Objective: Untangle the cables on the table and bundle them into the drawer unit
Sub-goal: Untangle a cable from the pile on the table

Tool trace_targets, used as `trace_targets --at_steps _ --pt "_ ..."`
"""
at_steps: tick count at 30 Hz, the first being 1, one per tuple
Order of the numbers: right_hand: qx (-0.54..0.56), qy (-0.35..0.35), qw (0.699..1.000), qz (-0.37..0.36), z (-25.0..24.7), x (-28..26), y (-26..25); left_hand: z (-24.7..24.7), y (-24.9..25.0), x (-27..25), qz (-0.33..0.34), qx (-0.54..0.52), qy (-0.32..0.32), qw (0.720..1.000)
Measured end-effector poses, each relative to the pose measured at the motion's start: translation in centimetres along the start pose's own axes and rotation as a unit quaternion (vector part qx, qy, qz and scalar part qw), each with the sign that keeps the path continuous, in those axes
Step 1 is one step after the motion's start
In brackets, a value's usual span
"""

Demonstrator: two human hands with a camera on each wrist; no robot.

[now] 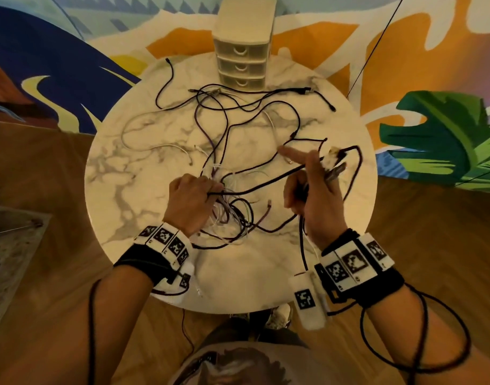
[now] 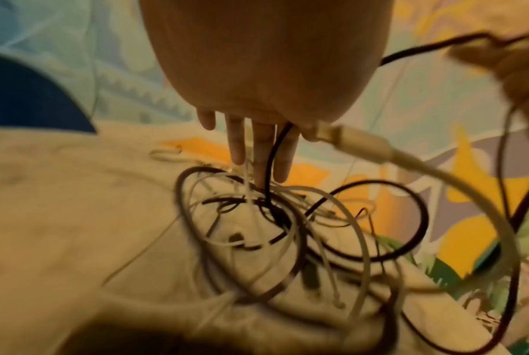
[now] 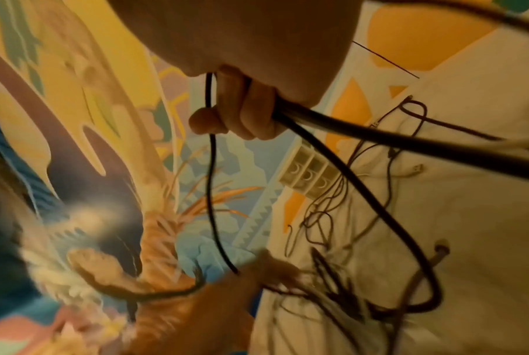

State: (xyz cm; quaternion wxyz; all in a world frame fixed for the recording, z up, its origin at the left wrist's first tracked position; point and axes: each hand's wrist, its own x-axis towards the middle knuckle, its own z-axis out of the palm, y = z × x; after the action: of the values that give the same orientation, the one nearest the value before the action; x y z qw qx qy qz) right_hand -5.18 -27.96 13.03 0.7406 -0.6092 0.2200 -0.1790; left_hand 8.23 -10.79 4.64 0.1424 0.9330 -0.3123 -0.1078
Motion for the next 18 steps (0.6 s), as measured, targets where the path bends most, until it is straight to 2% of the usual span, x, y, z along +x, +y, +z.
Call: trace_targets --at_steps 3,5,7,8,11,14,18 --pt "-0.036 -0.029 0.999 0.011 0.6 -0.5 0.6 -2.7 1.6 0.1 0.052 -0.03 0.08 0.995" --pt "-0.035 -0.009 0.999 0.01 0.9 -0.4 0.4 -3.8 1.9 0.6 0.042 -0.169 0.134 0.976" --pt "-0.024 0.02 1.0 0.001 0.9 0.1 -0.2 -3.7 1.6 1.1 0.008 -0.258 0.151 0.954" --pt "-0.015 0.036 0.999 -0.001 0.8 0.4 -0.4 -3.1 1.2 1.0 -0.001 -0.23 0.134 0.964" --pt "0.022 0.097 0.995 0.003 0.0 1.0 -1.1 -0.3 -1.0 -0.2 0.013 -0.051 0.065 0.996" --pt "0.063 0.135 0.989 0.015 -1.0 1.1 -1.6 1.5 -3.0 -0.7 0.013 0.018 0.018 1.0" --pt "0.125 0.159 0.979 0.029 -1.2 0.9 -1.7 1.8 -2.7 -0.4 0.035 0.079 0.009 0.996"
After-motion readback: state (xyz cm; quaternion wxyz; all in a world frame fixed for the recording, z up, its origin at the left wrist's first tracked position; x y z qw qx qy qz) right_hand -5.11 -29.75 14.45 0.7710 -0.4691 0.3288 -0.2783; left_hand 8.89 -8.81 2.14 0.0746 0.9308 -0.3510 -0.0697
